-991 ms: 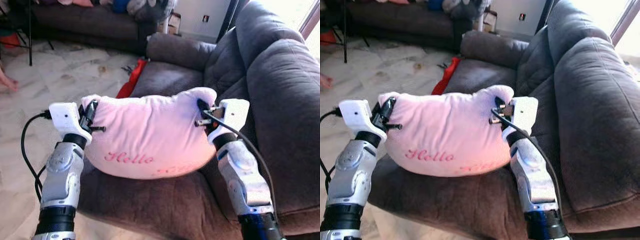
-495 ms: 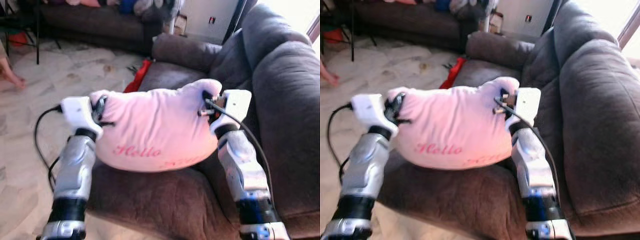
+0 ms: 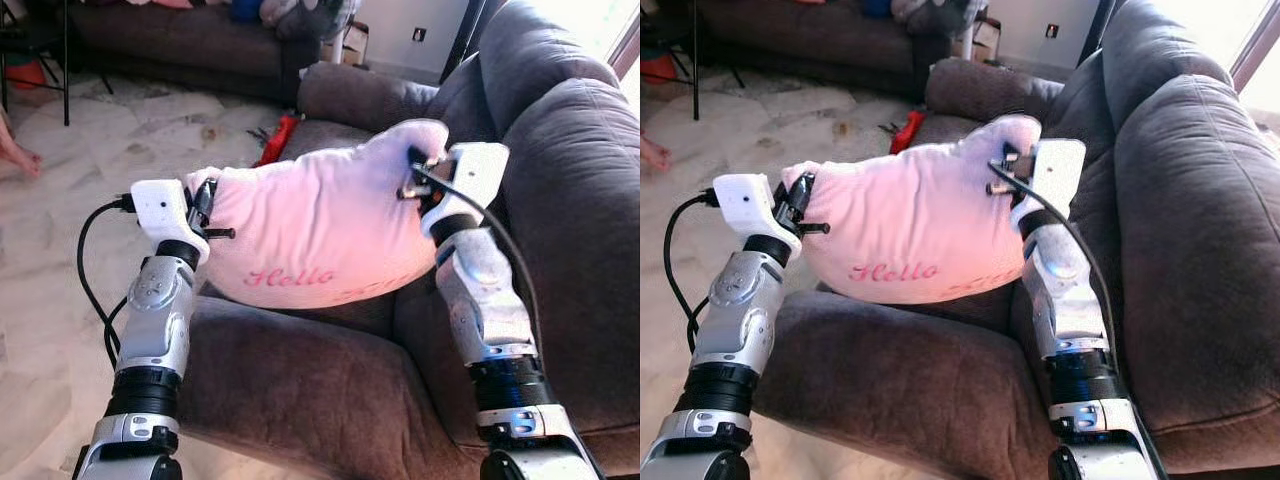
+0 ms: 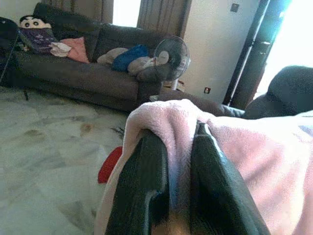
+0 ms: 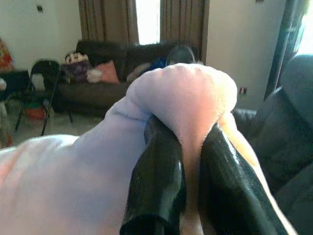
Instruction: Move the pillow to the sofa from floor
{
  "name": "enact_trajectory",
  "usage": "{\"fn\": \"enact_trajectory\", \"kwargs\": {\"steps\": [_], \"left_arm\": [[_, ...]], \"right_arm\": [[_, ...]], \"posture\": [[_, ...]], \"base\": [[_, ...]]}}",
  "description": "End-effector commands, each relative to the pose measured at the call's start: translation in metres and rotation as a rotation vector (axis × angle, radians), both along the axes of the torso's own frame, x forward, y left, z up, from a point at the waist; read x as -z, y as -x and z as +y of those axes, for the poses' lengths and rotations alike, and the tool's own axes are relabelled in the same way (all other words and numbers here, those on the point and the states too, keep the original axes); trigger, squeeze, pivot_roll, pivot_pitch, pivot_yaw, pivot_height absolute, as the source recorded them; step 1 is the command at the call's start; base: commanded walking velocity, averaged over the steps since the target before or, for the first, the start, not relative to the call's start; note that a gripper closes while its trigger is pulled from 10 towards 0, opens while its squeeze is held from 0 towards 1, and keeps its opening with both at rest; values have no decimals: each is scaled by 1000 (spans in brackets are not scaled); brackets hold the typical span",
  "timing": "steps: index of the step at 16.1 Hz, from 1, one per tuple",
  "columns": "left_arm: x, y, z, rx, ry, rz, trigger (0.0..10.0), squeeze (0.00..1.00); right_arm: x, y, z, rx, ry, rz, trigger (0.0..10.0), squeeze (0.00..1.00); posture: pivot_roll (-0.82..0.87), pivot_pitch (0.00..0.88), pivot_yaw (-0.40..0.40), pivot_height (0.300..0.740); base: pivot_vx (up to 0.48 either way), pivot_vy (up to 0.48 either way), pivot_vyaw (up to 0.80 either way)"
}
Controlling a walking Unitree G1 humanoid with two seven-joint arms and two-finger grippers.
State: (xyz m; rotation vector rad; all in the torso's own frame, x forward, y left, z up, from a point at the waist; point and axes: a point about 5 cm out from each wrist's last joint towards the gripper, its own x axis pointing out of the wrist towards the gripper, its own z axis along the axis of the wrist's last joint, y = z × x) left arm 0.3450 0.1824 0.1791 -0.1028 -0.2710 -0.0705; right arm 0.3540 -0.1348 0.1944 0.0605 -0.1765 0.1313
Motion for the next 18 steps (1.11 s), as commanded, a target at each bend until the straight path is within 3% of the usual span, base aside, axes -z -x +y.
{"fn": "enact_trajectory", "kwargs": {"steps": [1,18], "left_arm": [[-6,1,-4,13,-4,-47,10000,0],[0,5,-2,27,13,-43,10000,0]], "right_arm": [[-14,1,2,-17,-2,-63,10000,0],[-4,2,8,-51,-3,-38,10000,0]], "posture": [[21,0,-117,740],[23,0,-123,740]], "base": [[0,0,-725],[0,0,-778]]}}
